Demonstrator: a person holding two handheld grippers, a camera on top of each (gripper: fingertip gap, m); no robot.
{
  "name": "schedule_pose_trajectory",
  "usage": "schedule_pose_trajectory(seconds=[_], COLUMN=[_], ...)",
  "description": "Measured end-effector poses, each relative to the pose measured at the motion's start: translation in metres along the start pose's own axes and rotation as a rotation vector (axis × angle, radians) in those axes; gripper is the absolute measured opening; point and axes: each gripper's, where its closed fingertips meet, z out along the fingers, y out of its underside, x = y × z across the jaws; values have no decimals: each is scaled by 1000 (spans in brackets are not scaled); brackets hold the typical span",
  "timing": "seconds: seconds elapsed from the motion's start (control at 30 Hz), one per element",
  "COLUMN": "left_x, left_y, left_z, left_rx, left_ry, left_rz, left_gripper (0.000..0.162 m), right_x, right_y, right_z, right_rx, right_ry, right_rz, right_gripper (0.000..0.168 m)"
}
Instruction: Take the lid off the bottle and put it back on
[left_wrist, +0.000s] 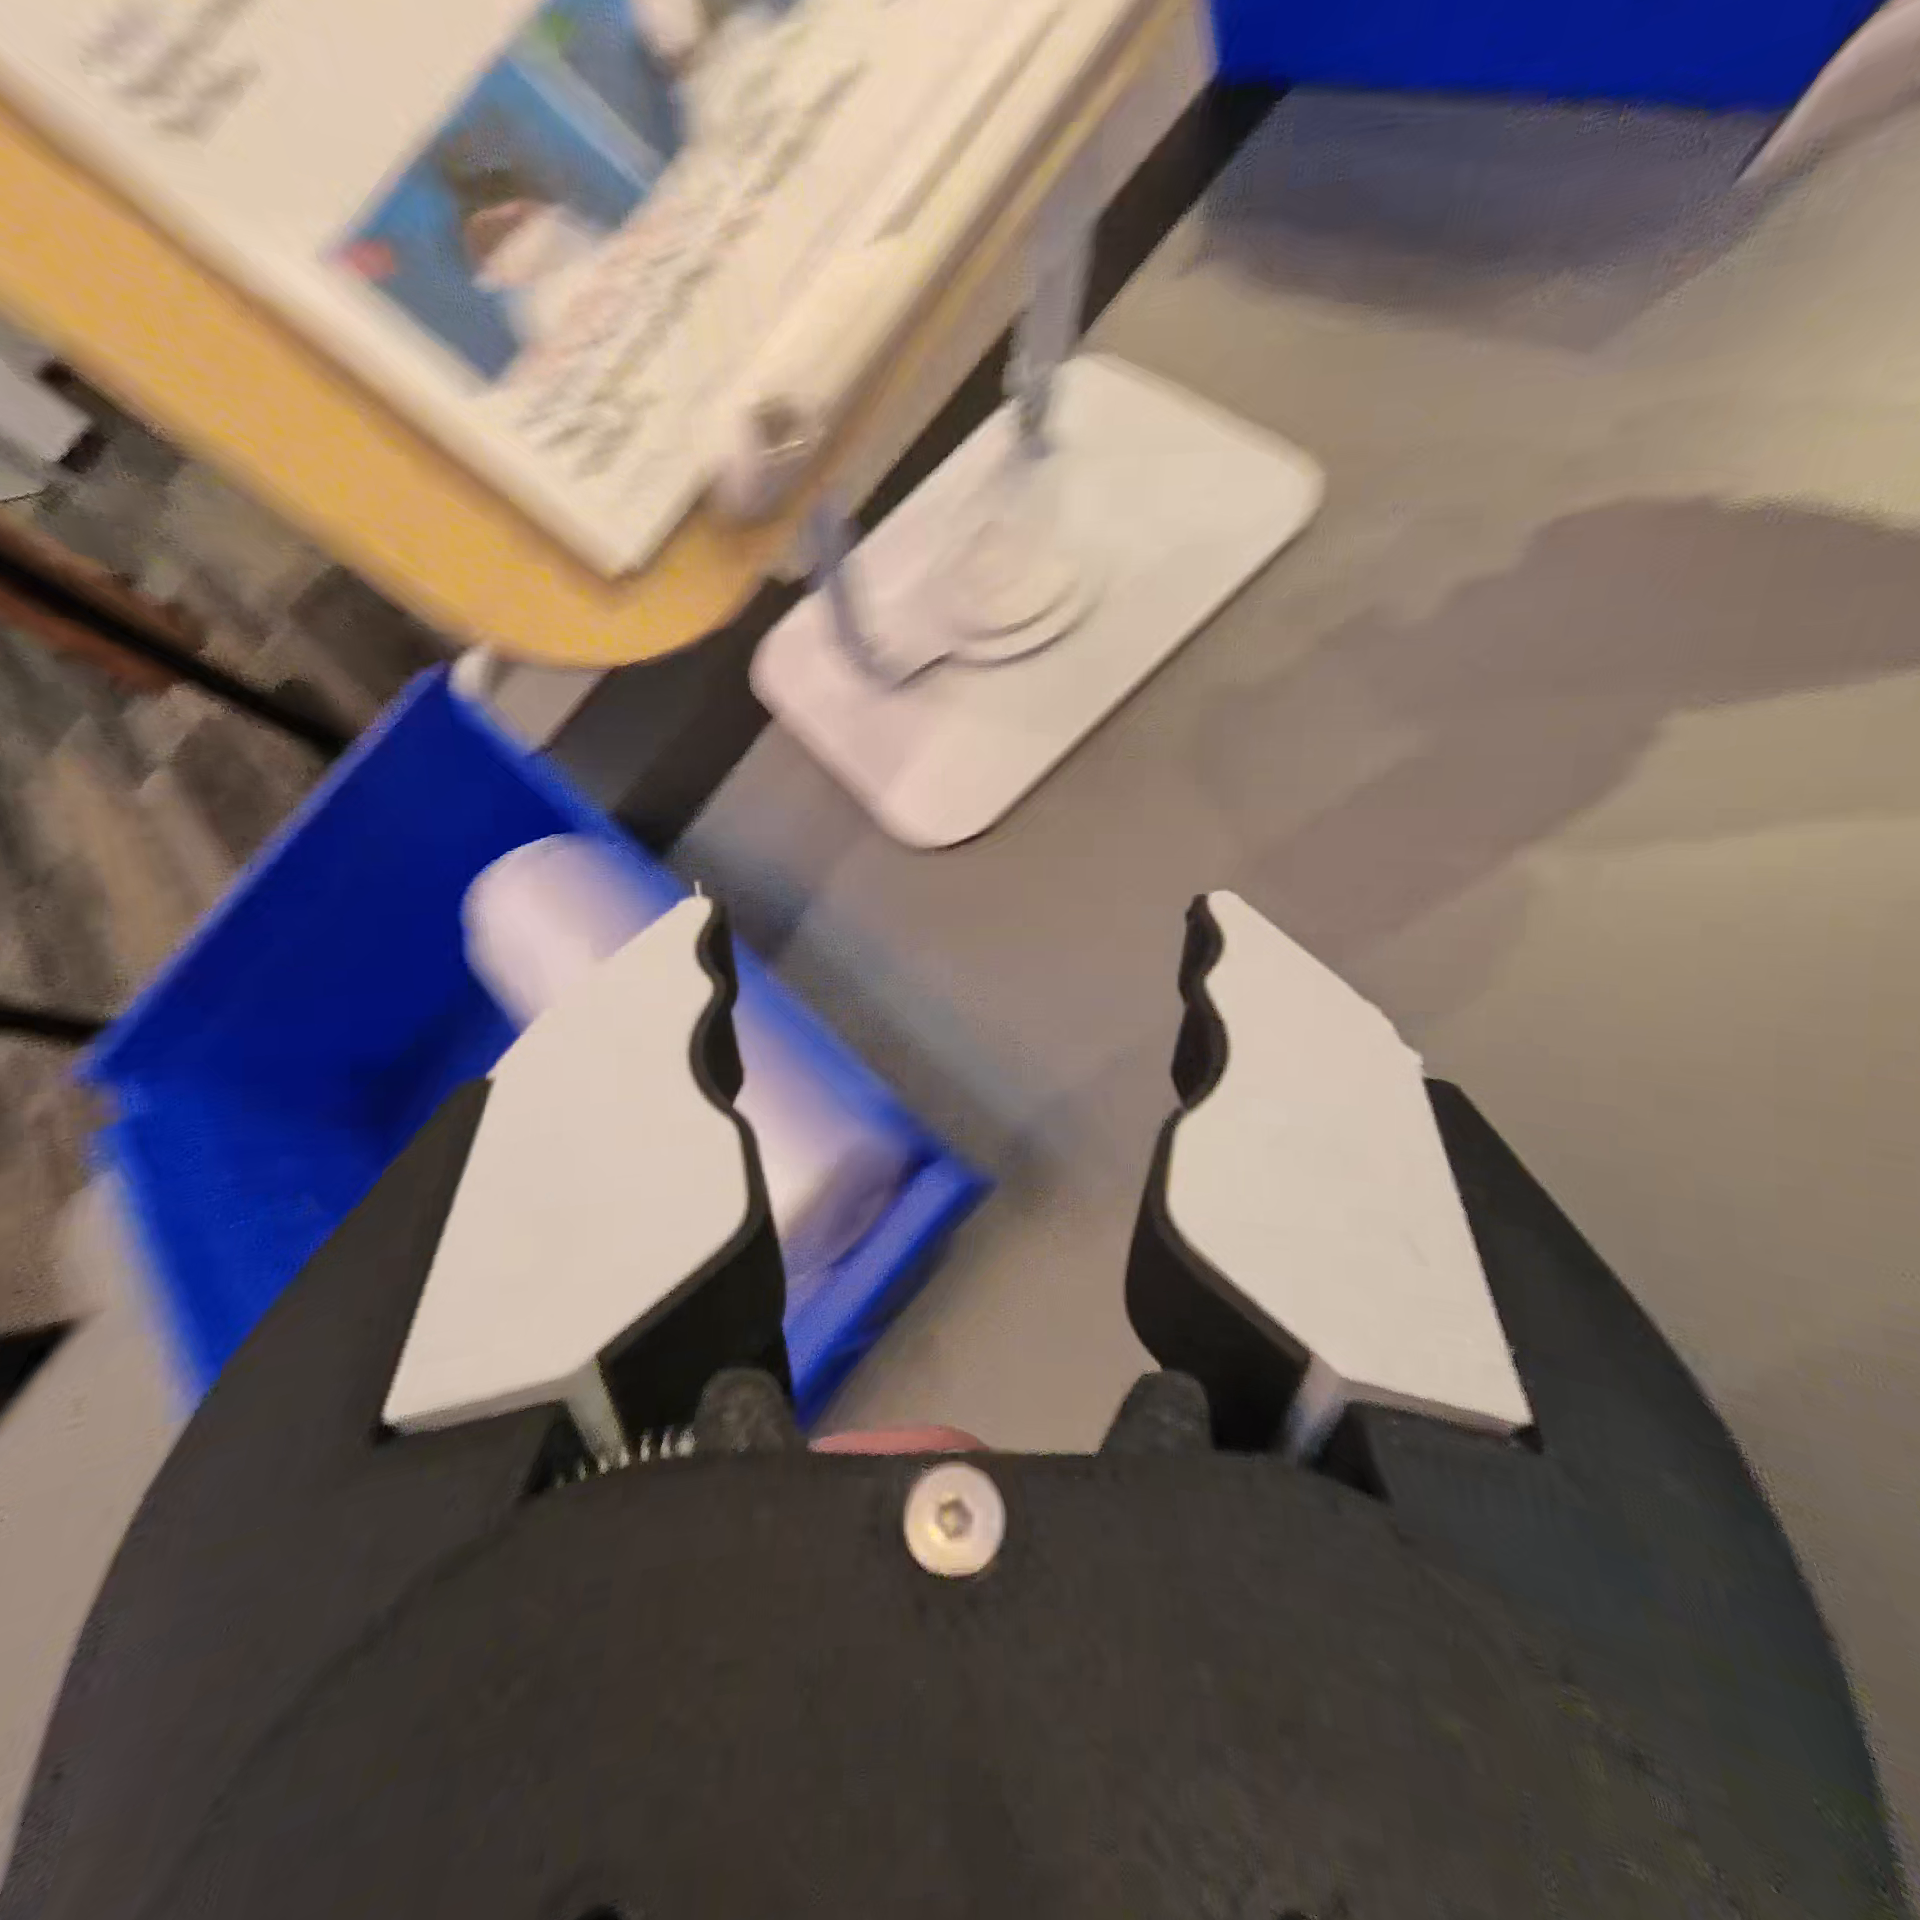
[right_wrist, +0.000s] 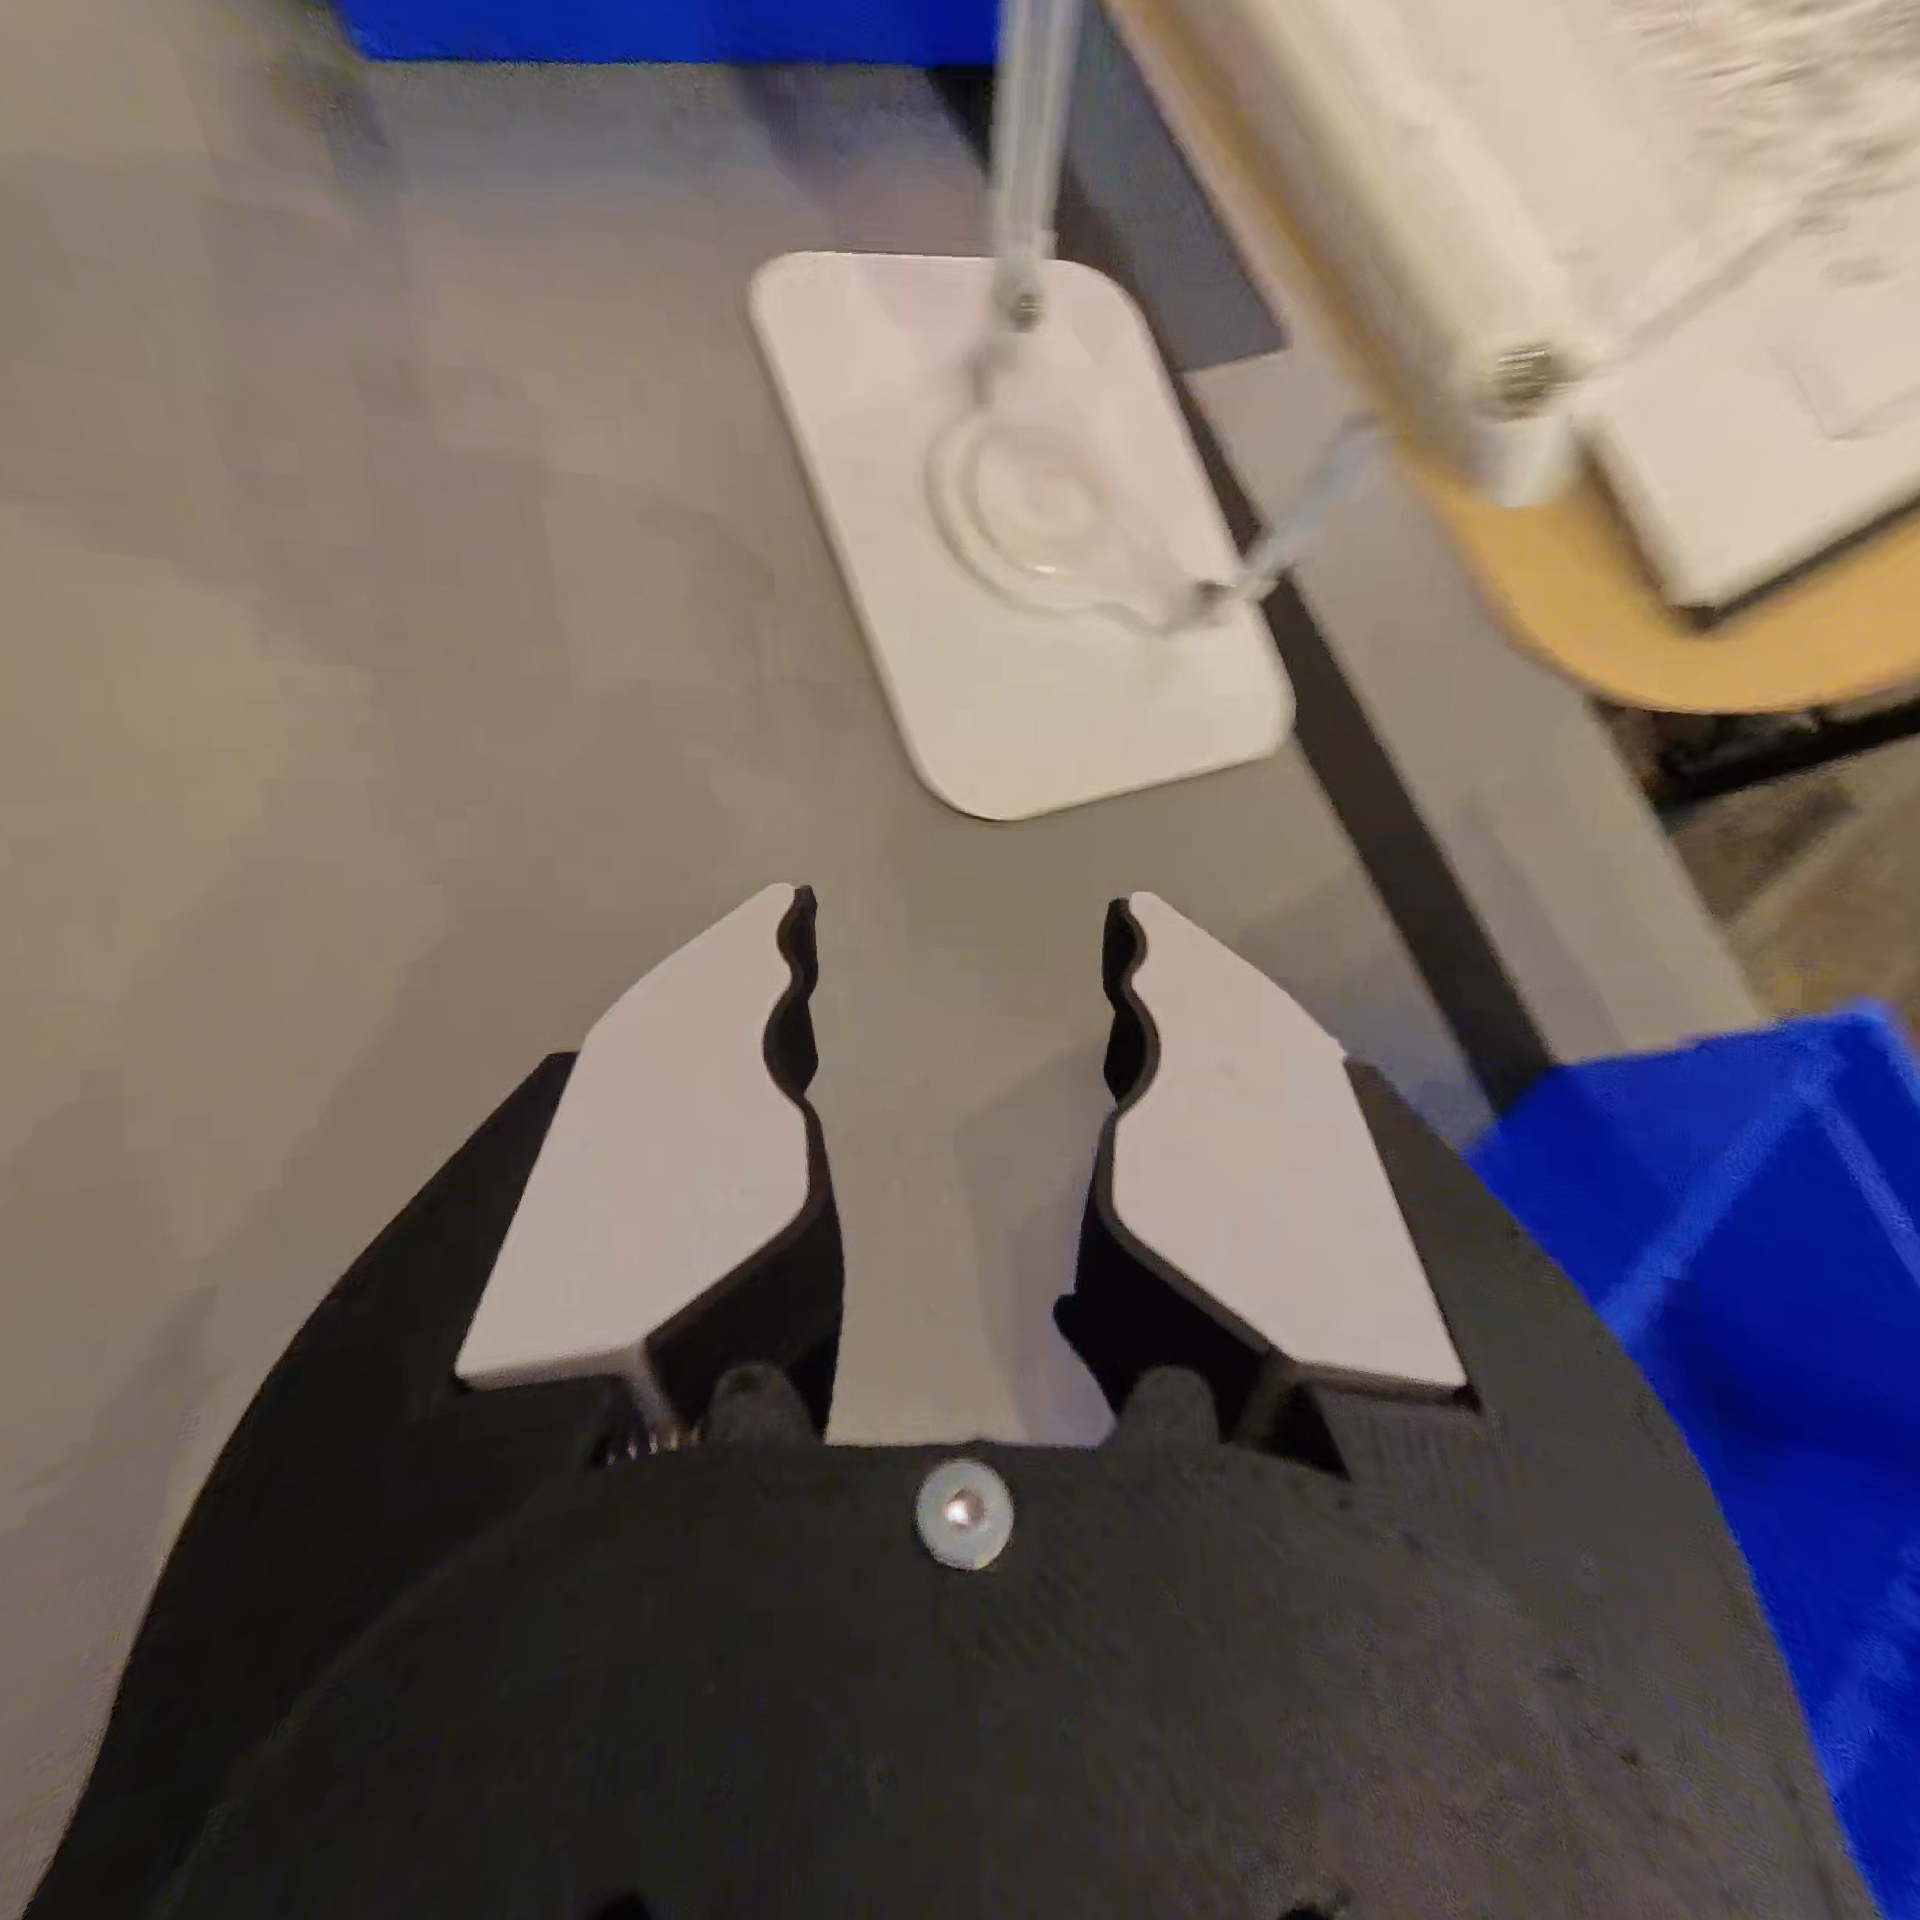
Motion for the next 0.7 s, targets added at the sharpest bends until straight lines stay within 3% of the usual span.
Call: schedule_pose_trajectory(seconds=[0.17, 0.37, 0.47, 0.5, 0.7], left_x=[104, 138, 146, 146, 148], left_y=[-1, 12, 23, 26, 28], left_z=[77, 153, 171, 173, 175], left_rx=[-9, -65, -129, -154, -169], left_ry=[213, 251, 271, 259, 272], left_rz=[-108, -157, -194, -184, -185], left_gripper=[101, 109, 109, 116, 115], right_x=[-63, -71, -70, -69, -70], right_y=[3, 27, 43, 43, 46], right_z=[55, 90, 98, 97, 100], right_rx=[99, 38, -9, 2, -19], right_ry=[-251, -265, -243, -250, -270], right_rz=[144, 179, 140, 152, 147], right_gripper=[69, 82, 87, 86, 107])
